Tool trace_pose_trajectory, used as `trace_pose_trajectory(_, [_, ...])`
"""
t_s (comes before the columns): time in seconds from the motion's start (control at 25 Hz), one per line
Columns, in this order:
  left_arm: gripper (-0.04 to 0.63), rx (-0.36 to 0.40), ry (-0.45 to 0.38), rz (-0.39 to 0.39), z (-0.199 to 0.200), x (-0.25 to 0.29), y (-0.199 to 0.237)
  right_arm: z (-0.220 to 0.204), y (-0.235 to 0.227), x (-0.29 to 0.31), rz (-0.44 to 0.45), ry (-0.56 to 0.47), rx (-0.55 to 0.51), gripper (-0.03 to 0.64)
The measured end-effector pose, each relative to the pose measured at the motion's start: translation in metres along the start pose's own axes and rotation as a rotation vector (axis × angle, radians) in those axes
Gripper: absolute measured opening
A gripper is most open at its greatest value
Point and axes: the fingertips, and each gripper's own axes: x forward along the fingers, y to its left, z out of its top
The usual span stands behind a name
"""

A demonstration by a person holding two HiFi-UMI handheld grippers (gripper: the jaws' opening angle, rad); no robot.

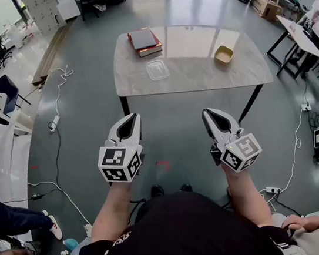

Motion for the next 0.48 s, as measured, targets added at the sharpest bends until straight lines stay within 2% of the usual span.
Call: trace_pose_trajectory(0.48, [0.002, 0.004, -0.001, -0.004, 0.005, 0.0, 0.033, 0.003, 0.014, 0.031, 0.004, -0.016, 0.012, 0.012])
